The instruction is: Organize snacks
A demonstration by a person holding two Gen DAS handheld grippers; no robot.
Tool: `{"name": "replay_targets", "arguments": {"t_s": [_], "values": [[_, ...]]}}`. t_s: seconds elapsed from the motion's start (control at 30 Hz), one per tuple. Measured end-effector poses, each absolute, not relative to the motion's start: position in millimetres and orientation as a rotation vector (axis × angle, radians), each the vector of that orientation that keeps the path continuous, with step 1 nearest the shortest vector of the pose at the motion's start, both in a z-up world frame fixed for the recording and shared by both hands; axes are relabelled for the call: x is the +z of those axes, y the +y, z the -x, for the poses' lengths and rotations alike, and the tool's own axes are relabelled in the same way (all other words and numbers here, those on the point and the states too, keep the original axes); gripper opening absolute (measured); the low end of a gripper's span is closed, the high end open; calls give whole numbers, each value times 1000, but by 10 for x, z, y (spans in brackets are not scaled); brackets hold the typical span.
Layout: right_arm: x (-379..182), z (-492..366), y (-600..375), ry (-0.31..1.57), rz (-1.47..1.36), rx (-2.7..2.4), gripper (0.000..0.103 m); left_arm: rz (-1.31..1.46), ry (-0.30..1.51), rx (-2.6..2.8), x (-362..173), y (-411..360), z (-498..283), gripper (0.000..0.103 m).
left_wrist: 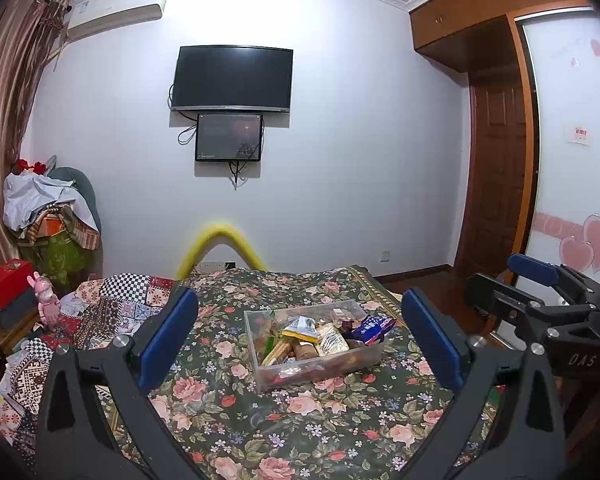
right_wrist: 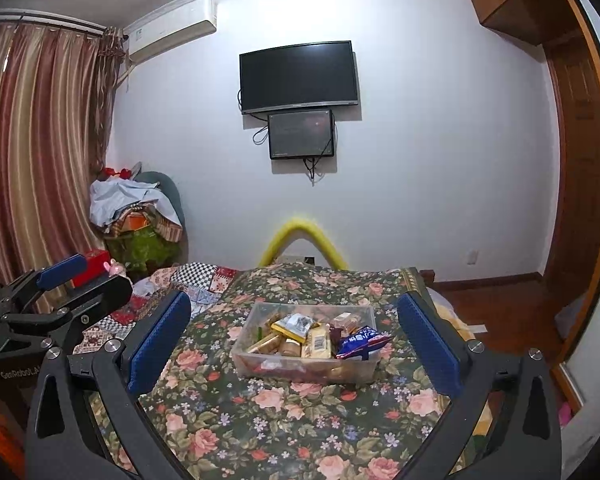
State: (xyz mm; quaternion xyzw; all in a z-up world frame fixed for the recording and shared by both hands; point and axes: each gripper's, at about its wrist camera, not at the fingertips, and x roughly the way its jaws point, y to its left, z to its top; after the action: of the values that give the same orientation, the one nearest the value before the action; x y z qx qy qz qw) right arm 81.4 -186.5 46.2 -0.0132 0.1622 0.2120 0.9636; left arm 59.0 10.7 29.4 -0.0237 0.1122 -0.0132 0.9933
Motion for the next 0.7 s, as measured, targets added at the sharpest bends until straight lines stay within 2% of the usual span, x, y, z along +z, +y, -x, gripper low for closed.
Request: {"name": "replay_targets", "arguments": {"t_s": [0.7], "values": [[449, -811, -1895, 334, 29, 417, 103, 56, 223, -25, 285, 103, -603, 103]]}}
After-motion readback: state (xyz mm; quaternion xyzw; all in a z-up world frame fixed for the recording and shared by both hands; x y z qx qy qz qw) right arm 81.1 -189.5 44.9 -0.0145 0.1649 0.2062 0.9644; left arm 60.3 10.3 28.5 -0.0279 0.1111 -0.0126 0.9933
